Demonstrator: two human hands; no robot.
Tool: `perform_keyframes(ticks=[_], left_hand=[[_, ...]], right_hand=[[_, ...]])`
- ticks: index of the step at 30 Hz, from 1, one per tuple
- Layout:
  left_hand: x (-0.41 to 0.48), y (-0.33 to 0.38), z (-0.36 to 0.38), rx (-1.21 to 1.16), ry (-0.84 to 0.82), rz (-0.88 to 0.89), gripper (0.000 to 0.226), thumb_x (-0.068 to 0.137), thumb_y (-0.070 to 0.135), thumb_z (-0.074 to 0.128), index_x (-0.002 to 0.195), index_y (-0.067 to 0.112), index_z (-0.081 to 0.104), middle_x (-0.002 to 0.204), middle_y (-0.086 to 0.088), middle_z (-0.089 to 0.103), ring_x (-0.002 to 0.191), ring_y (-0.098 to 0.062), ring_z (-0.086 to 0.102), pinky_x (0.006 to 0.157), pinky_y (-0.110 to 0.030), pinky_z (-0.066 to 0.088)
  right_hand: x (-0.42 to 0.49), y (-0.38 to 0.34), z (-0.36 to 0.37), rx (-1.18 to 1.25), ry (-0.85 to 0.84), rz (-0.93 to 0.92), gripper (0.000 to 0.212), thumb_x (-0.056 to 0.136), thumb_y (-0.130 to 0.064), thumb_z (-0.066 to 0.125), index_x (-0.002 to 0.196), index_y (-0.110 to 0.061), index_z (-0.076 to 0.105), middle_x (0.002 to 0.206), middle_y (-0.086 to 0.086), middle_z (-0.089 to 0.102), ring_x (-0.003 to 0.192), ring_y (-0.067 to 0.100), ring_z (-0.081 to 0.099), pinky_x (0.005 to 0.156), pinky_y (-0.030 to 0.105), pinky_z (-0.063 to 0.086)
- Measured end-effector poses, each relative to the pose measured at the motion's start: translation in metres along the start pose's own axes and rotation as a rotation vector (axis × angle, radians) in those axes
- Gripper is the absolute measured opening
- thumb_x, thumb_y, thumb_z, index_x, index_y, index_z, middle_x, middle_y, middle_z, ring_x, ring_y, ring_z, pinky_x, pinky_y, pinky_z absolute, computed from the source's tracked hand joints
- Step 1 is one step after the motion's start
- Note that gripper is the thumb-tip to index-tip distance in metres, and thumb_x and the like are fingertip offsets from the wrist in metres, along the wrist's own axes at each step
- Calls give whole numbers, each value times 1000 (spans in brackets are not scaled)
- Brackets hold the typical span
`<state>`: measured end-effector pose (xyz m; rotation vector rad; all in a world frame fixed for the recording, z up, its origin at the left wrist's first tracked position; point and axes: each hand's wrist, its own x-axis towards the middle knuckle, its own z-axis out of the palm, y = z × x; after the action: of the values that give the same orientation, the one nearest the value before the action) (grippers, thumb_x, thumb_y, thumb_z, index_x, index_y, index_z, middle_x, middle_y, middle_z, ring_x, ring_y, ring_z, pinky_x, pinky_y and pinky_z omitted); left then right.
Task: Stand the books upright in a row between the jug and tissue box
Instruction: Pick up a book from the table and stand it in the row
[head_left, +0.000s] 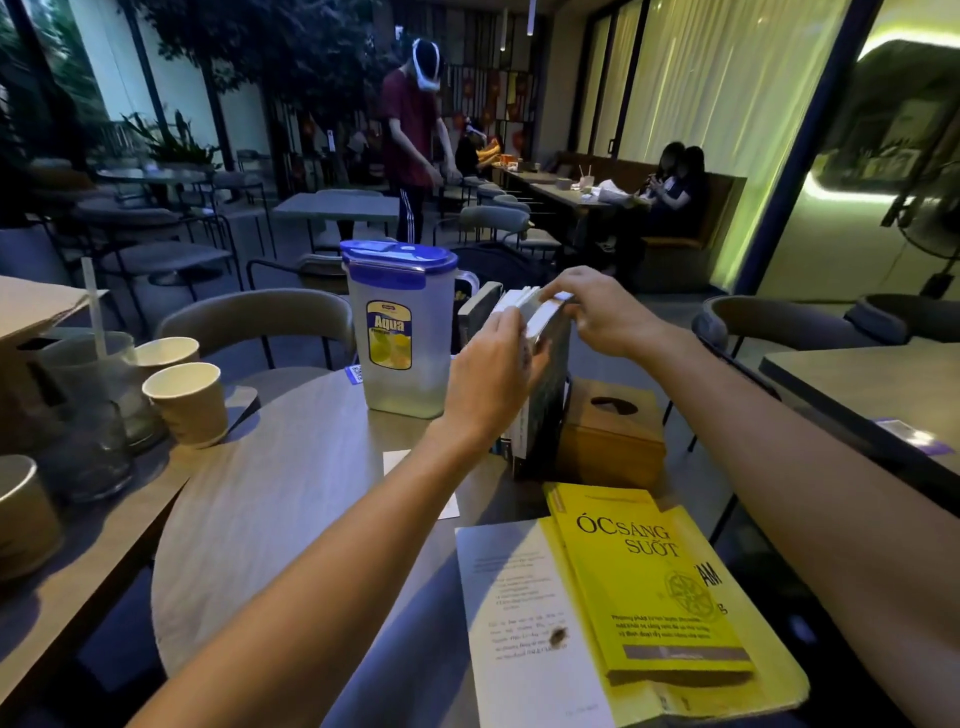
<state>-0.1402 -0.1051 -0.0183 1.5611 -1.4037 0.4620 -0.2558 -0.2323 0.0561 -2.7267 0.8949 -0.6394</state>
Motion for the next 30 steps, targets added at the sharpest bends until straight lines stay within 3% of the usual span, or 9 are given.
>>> perform_keyframes(ticks=[4,7,12,15,17,21,23,27,30], left_hand=[[0,-13,-4,138,-66,152,67,83,54,71,134,16,49,113,-6,64,88,-20,65,65,-34,59],[-4,-23,-12,194,-77,132,81,77,56,76,139,15,44,111,-6,67,87,-22,67,74,-39,57],[-25,-33,-5,116,-142,-168,54,78,67,67,98,19,55,92,3,71,77,-13,68,67,-39,59],[-32,-36,4,-89,-229,-296,44,80,65,66,81,22,56,81,6,70,71,-10,68,59,-40,60],[-29,-34,6,-120,-219,-299,43,79,64,68,80,23,55,80,6,68,71,-10,66,61,-41,59],[-25,-31,10,139,-9,-288,74,65,77,70,103,17,47,97,1,50,86,-16,47,74,-33,47],[-26,-30,10,56,72,-361,87,59,75,75,112,16,40,107,0,41,97,-16,40,82,-32,46],[-24,-36,15,-291,-35,-557,110,59,59,87,140,19,23,136,-5,34,123,-17,37,104,-35,40],[-21,-43,17,-382,-141,-617,107,65,54,86,148,21,27,140,-4,39,132,-21,40,110,-40,39]], right_hand=[[1,4,6,-16,-32,47,39,99,-5,51,136,-17,58,138,12,53,127,27,51,103,37,45],[1,7,12,95,2,82,37,101,-6,45,134,-17,60,134,11,54,121,27,55,99,43,52],[7,-1,16,401,34,263,33,104,-28,35,115,-22,65,116,8,64,106,25,64,84,49,60],[13,-4,20,371,20,297,29,102,-42,43,114,-22,60,111,5,62,99,21,63,81,48,62],[19,-5,21,366,6,320,27,100,-38,46,119,-22,57,113,6,59,100,22,62,82,49,62],[27,-2,21,378,-2,363,42,99,-37,48,137,-21,48,126,6,53,111,25,57,83,46,60],[29,2,22,386,-9,373,54,97,-42,50,146,-22,40,128,5,49,113,26,55,83,46,60],[32,9,29,520,-32,433,66,95,-47,54,152,-23,31,129,6,50,107,23,59,79,48,63],[35,12,34,615,-73,438,65,94,-48,57,149,-24,32,128,9,55,104,22,62,75,49,64]])
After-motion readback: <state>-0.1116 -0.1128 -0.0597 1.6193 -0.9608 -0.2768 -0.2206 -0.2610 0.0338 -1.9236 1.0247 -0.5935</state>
